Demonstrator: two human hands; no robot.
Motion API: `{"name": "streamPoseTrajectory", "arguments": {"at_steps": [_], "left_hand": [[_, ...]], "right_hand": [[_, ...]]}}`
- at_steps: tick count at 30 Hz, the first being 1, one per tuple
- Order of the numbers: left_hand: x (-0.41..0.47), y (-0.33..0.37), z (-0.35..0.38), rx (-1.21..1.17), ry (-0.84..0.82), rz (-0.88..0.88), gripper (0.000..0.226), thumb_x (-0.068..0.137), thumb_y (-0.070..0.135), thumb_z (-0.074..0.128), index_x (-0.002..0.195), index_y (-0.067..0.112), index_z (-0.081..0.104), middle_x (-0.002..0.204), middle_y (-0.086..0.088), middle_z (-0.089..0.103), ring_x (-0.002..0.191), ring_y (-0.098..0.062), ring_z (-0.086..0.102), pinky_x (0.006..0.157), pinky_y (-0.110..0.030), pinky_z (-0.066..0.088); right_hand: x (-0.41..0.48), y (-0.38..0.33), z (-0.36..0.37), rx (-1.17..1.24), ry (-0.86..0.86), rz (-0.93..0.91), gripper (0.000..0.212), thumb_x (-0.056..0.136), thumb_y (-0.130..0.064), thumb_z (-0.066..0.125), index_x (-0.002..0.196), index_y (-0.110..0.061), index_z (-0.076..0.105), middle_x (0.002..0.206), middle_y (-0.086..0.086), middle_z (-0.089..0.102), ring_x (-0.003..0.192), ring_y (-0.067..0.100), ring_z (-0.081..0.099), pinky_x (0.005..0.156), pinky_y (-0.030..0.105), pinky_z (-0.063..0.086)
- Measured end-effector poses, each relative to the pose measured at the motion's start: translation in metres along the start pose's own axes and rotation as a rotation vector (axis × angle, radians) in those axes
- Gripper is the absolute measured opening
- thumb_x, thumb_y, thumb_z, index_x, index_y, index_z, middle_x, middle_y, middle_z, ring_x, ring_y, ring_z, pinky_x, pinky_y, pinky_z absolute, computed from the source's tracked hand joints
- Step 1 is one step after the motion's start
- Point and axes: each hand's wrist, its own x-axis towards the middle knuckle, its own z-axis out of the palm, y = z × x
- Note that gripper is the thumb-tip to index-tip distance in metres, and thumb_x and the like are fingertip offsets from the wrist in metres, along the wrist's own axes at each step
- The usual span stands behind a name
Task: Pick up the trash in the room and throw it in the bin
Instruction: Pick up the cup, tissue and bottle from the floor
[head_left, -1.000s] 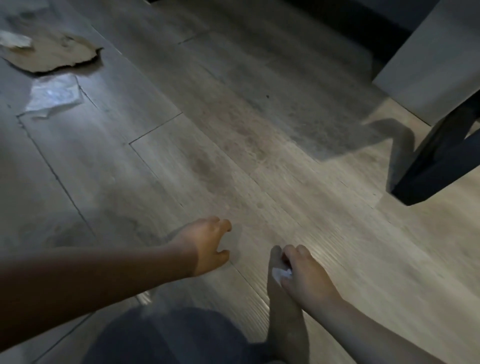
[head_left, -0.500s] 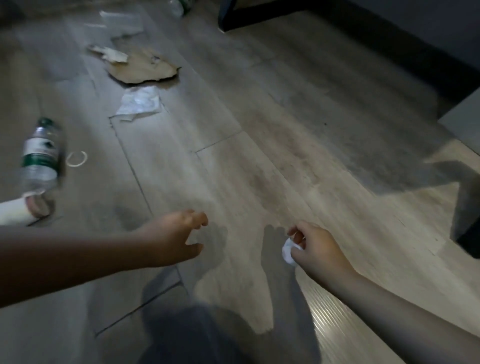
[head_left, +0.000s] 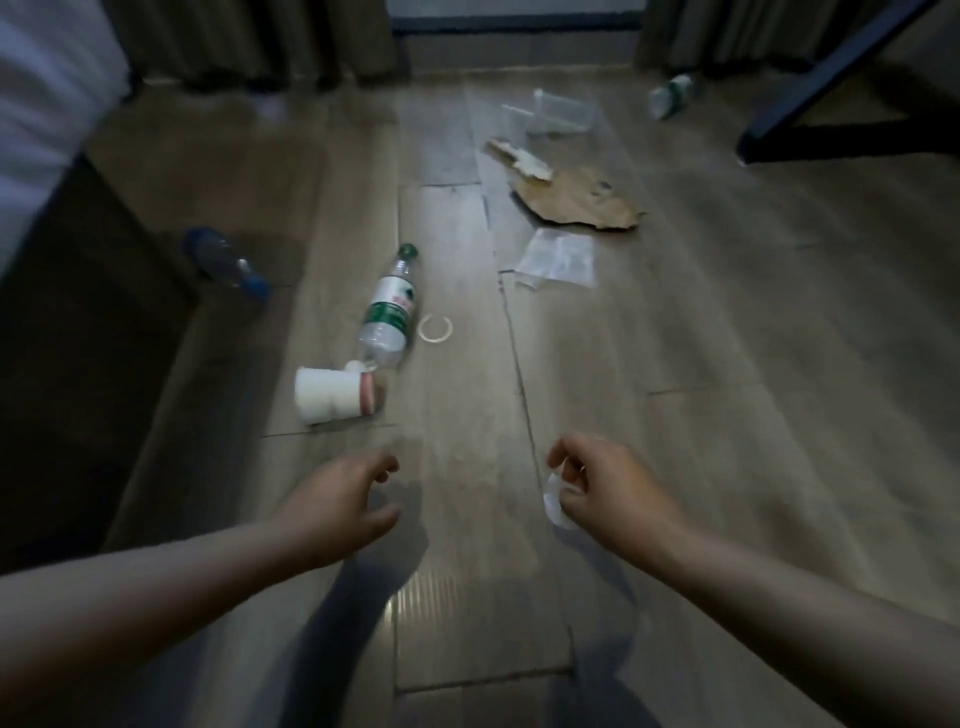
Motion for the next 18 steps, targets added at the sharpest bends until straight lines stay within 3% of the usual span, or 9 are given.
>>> {"name": "streamPoseTrajectory", "arguments": {"at_steps": [5,9,13,18], "left_hand": [[0.024,-0.05,-0.023,-0.147,0.183,-0.077,0.029,0.079,0.035,0.07,0.104,0.025,0.06,0.098,0.006,0.061,0.089,-0.013,0.061,0.076,-0.033,0.052],[0.042,-0.076,-0.038,-0.148,0.388,-0.107,0.031,0.073,0.042,0.075,0.095,0.029,0.056,0.09,0.013,0.053,0.08,-0.006,0.054,0.065,-0.027,0.048],[0.064,-0.088,-0.046,-0.134,0.478,-0.125,0.052,0.066,0.051,0.075,0.108,0.032,0.051,0.102,0.014,0.049,0.094,-0.007,0.047,0.072,-0.028,0.046],[0.095,-0.083,-0.046,-0.172,0.392,-0.083,0.071,0.066,0.051,0.075,0.127,0.029,0.047,0.123,0.01,0.045,0.115,-0.011,0.038,0.085,-0.028,0.036]], "right_hand": [[0.069,-0.045,0.026,0.046,0.012,-0.042,0.024,0.077,-0.005,0.056,0.097,-0.017,0.062,0.082,-0.003,0.058,0.076,0.013,0.054,0.058,0.017,0.038],[0.115,-0.066,0.047,0.06,0.012,-0.066,0.025,0.078,-0.006,0.058,0.099,-0.018,0.064,0.083,-0.002,0.06,0.078,0.014,0.057,0.066,0.025,0.045],[0.147,-0.07,0.06,0.075,-0.018,-0.059,0.024,0.082,-0.007,0.06,0.104,-0.018,0.062,0.084,-0.005,0.059,0.08,0.014,0.057,0.074,0.033,0.052],[0.167,-0.064,0.068,0.082,-0.045,-0.018,0.025,0.085,-0.008,0.061,0.107,-0.017,0.062,0.087,-0.006,0.058,0.081,0.009,0.057,0.076,0.033,0.054]]}}
